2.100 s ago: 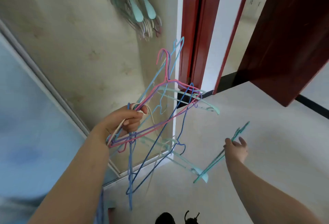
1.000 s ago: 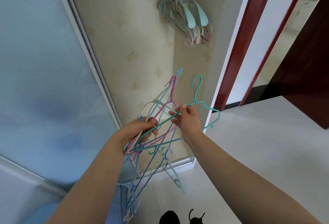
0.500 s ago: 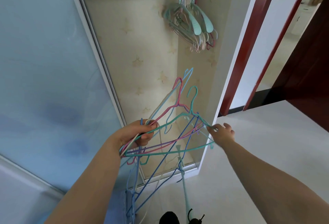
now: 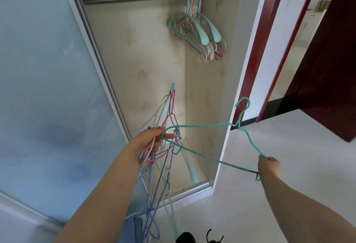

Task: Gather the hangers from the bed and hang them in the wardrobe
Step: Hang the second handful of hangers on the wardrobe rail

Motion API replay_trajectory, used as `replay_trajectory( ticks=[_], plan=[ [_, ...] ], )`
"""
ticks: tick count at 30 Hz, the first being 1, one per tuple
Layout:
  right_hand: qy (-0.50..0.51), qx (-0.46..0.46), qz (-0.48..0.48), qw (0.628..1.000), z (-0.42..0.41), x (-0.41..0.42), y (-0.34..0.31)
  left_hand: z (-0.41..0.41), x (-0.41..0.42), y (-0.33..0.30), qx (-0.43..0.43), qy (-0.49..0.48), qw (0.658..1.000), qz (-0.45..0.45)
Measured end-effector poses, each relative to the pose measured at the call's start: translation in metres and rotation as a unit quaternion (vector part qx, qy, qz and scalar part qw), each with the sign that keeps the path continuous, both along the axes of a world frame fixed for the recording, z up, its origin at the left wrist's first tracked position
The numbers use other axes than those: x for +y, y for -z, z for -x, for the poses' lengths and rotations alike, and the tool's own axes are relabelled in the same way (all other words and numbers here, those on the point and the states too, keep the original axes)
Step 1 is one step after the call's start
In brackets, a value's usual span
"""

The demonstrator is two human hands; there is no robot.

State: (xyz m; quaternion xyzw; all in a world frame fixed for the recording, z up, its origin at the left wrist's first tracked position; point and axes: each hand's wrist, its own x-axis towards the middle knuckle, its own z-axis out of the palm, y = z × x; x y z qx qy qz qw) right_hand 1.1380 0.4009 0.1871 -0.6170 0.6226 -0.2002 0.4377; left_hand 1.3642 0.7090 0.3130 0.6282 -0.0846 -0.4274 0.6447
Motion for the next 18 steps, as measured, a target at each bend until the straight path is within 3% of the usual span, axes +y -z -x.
replay_trajectory(
  ticks=[9,13,15,18],
  plan=[
    [0.018,0.04,-0.09,0.995,0.01,0.013,0.008,-0.023,-0.008,0.0,-0.005,0.024,0.999,0.024],
    [0.007,-0.071,-0.16,0.985,-0.001,0.016,0.005,-0.026,-0.023,0.003,0.012,-0.008,0.999,0.05],
    [-0.02,-0.084,-0.122,0.989,-0.008,0.017,0.001,-0.027,-0.032,0.009,0.022,-0.033,0.997,0.059],
    [-0.091,-0.022,0.037,0.995,-0.016,0.022,-0.002,-0.03,-0.041,0.013,0.032,-0.069,0.994,0.076]
  ],
)
